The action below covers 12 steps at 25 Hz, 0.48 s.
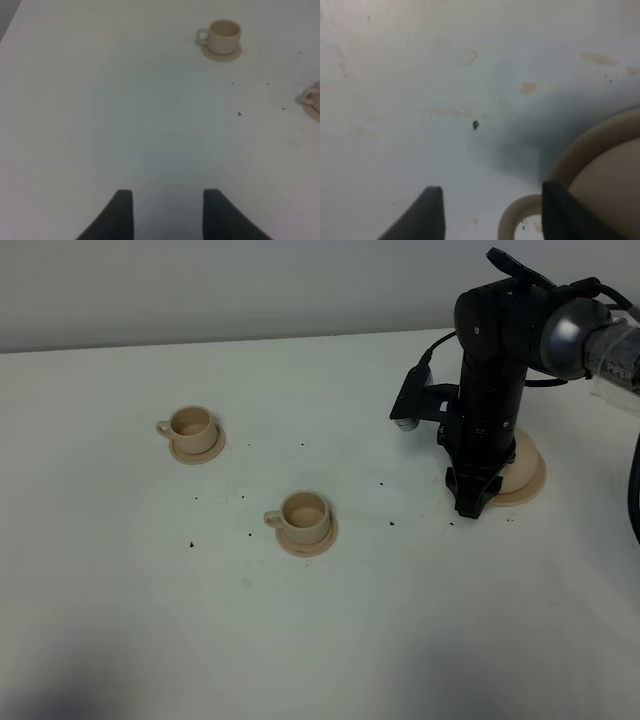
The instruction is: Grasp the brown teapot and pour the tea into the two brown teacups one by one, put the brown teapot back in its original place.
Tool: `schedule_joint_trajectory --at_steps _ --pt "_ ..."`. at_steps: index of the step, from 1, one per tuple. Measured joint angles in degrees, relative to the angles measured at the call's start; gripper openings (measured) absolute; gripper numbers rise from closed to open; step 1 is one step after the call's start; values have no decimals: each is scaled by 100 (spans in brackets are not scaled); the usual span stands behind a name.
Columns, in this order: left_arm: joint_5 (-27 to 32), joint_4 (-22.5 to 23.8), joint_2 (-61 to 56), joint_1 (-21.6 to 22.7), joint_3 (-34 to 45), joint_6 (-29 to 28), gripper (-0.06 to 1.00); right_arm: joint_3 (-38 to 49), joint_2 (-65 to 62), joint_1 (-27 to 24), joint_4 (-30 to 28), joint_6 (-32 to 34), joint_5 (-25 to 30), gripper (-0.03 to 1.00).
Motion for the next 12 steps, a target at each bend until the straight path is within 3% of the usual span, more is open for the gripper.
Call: schedule_joint_trajectory --at_steps 12 --pt "0 0 0 0 0 0 38 399 4 0 35 0 -17 46"
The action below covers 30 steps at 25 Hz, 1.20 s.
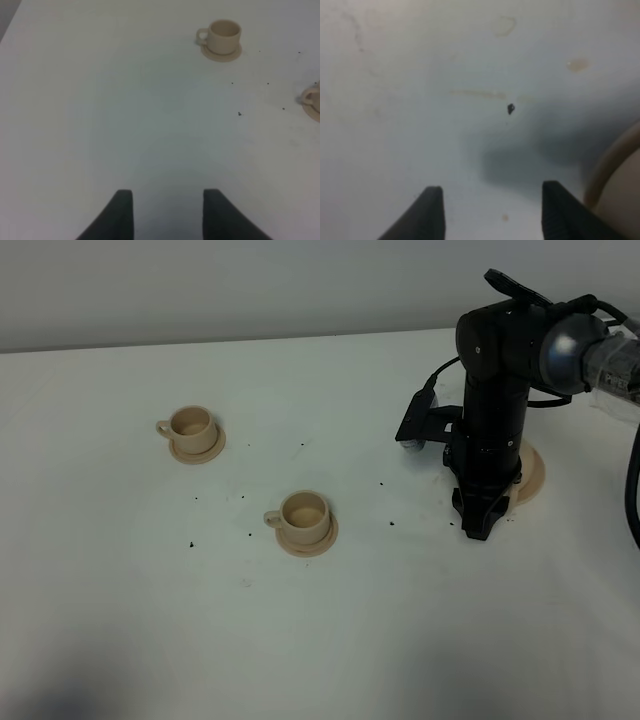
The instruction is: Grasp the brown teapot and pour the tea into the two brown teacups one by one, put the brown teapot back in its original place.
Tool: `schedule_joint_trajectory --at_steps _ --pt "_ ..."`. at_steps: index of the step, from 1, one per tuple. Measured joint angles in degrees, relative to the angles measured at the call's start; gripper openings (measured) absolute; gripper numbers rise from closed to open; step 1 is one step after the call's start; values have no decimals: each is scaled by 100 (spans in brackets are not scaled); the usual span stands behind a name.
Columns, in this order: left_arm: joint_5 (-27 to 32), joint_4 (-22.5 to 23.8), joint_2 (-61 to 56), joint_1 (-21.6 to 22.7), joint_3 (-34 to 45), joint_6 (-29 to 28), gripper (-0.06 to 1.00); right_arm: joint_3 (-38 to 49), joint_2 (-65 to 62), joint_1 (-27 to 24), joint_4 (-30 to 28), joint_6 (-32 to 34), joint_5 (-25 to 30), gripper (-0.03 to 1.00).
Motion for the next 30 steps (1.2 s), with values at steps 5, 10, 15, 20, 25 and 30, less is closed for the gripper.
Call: schedule_joint_trajectory --at_steps 5,10,15,20,25,30 --pt "0 0 0 0 0 0 38 0 0 0 -164 20 11 46" --pt "0 0 0 0 0 0 38 44 0 0 -194 71 10 46" --pt "0 0 0 0 0 0 38 57 0 0 -210 174 10 46" --pt "0 0 0 0 0 0 38 185 -5 0 -246 290 -20 45" --pt "0 0 0 0 0 0 38 213 -9 5 -258 362 -33 43" --pt "0 0 0 0 0 0 38 233 -82 5 -271 411 -19 43"
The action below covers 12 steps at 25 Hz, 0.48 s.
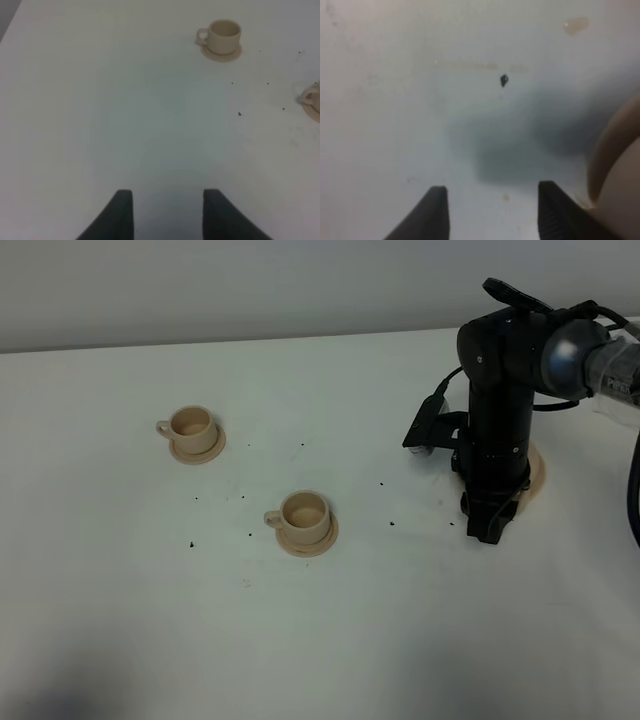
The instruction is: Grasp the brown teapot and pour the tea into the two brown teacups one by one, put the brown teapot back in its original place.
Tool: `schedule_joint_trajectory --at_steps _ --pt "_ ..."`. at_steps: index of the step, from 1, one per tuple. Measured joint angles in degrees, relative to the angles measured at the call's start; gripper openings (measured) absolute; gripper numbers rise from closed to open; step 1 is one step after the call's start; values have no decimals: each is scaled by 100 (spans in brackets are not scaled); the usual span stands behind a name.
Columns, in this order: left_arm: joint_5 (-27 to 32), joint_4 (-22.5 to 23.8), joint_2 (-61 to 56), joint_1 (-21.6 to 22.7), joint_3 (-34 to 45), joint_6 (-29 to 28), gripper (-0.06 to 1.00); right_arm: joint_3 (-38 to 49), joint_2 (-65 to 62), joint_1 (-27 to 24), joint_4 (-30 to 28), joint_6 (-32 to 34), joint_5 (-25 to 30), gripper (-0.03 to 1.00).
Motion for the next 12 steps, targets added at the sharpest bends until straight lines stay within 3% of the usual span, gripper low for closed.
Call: schedule_joint_trajectory --at_steps 12 --pt "0 0 0 0 0 0 38 -62 -503 154 275 -109 26 43"
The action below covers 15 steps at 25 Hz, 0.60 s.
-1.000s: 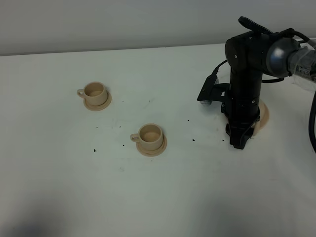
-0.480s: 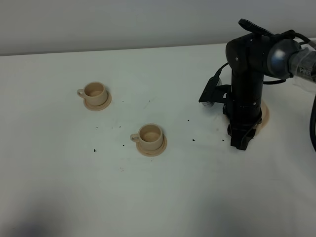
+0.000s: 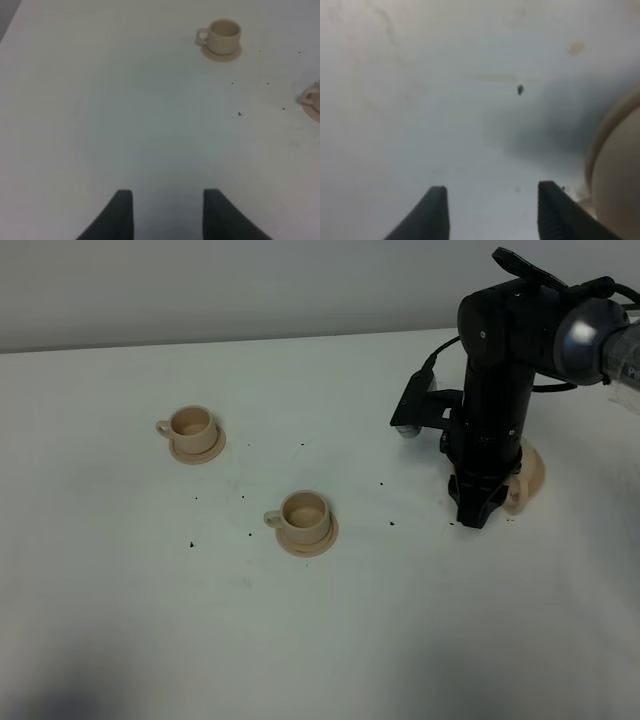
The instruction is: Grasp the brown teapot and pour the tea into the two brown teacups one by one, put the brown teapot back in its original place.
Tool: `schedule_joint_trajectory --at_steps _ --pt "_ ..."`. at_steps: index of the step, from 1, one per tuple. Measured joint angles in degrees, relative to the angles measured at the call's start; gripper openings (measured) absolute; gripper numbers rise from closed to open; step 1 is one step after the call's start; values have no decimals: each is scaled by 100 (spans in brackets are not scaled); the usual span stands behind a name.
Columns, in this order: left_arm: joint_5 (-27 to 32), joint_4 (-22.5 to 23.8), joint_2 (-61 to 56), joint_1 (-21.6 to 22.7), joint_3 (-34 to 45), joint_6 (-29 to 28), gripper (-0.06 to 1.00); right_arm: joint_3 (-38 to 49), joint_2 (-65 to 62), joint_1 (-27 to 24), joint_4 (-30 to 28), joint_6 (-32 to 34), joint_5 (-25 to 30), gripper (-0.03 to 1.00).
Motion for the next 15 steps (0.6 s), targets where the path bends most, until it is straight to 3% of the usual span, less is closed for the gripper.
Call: schedule_joint_trajectory --at_steps 5,11,15 --pt "0 0 0 0 0 0 38 -139 -369 -7 -168 1230 -8 43" --pt "0 0 0 0 0 0 38 -173 -549 -149 -254 3887 0 43" --pt "0 0 0 0 0 0 38 -173 -549 -274 -205 5117 0 43"
